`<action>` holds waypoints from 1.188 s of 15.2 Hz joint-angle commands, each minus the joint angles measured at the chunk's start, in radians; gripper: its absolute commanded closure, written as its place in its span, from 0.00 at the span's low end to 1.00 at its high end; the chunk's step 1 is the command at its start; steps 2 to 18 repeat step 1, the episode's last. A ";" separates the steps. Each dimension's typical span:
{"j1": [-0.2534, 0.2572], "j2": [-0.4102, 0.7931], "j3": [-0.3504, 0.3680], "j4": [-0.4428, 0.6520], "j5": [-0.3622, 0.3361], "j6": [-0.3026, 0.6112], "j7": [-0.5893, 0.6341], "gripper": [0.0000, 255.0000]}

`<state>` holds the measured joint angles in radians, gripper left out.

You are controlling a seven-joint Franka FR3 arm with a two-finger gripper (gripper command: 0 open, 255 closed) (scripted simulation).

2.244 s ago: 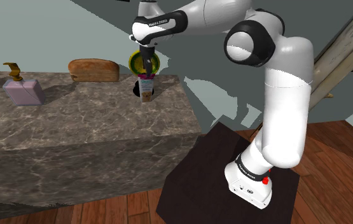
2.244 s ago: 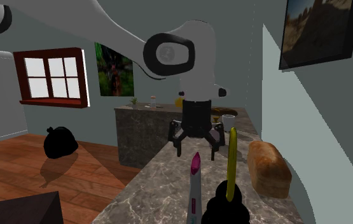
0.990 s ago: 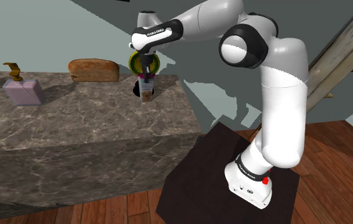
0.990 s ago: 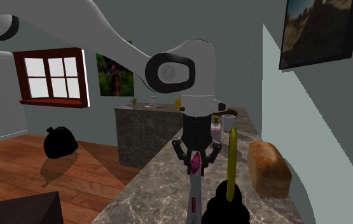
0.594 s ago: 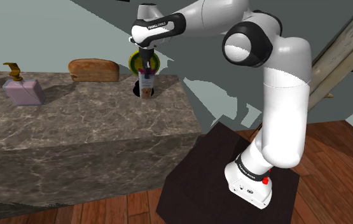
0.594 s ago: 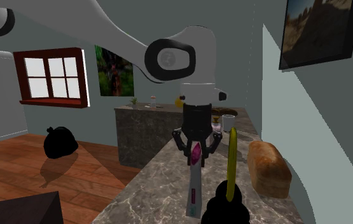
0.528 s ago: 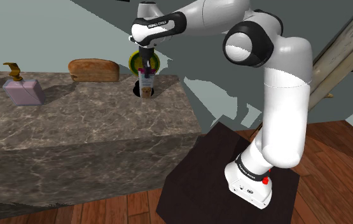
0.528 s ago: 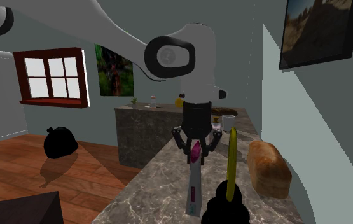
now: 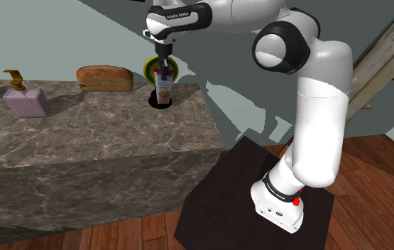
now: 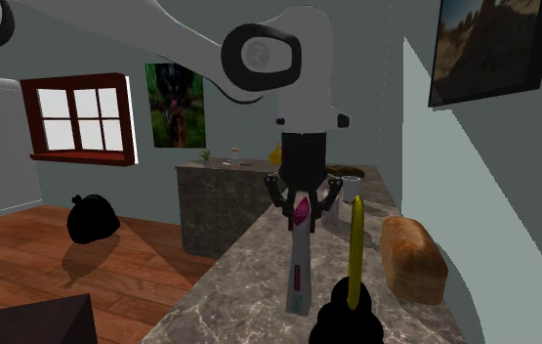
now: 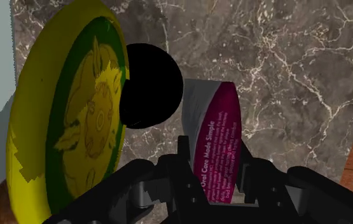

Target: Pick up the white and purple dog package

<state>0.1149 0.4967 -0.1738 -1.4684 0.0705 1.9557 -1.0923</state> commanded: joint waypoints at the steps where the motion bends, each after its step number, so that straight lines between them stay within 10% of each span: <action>1: -0.001 -0.004 -0.001 0.003 -0.001 -0.007 -0.001 1.00; 18: -0.001 -0.004 -0.001 0.003 -0.001 -0.007 -0.001 1.00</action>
